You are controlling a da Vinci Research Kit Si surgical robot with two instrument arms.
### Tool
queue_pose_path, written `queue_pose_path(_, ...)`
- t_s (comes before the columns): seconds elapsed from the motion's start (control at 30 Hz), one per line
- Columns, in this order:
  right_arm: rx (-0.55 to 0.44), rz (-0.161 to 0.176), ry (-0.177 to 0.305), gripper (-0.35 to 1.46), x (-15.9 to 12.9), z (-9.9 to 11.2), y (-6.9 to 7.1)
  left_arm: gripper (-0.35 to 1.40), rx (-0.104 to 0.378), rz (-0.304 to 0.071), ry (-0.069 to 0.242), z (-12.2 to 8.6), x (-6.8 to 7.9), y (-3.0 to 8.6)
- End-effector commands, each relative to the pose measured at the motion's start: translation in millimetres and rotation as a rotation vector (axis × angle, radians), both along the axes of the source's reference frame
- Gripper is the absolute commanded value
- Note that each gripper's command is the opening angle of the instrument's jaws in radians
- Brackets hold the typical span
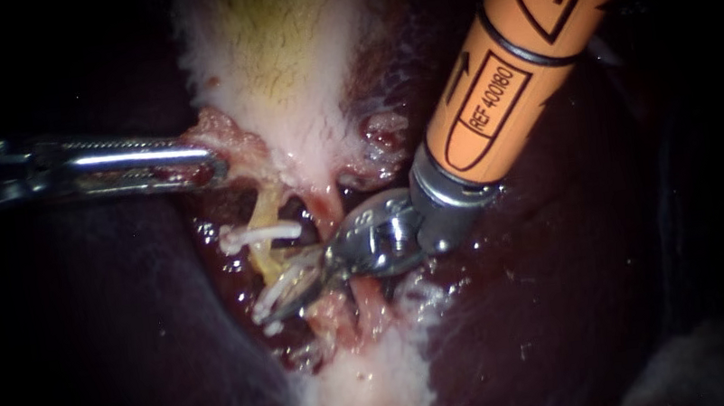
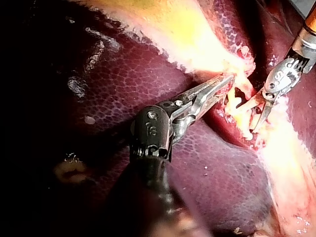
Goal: Go to the cutting position left tube
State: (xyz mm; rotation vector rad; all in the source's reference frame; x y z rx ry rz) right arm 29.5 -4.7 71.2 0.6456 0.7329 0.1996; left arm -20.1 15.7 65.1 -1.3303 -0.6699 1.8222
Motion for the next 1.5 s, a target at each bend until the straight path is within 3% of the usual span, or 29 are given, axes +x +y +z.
queue_pose_path(0.03,0.000,0.000,0.000,1.23,-0.1,0.0,0.0,-0.35,0.000,0.000,0.000,0.0,0.0,0.0)
queue_pose_path(0.37,-0.008,0.010,-0.002,1.25,-2.5,-0.6,0.2,-0.35,0.000,0.001,-0.001,0.0,0.1,0.0)
queue_pose_path(0.67,-0.015,0.030,-0.005,1.25,-5.7,-1.9,1.5,-0.35,0.000,0.001,-0.001,0.0,0.1,0.0)
queue_pose_path(0.97,-0.016,0.038,-0.009,1.25,-6.3,-2.0,1.7,-0.35,0.000,0.001,-0.001,0.0,0.2,0.0)
queue_pose_path(1.2,-0.002,0.064,-0.018,1.25,-5.4,-0.4,2.5,-0.35,0.000,0.001,0.000,0.0,0.1,0.0)
queue_pose_path(1.37,0.022,0.112,0.013,1.25,-4.7,1.4,2.8,-0.35,0.000,0.001,0.000,0.0,0.1,0.0)
queue_pose_path(1.5,0.042,0.121,0.021,1.25,-4.3,2.5,3.0,-0.35,0.000,0.001,0.000,-0.1,0.1,0.0)
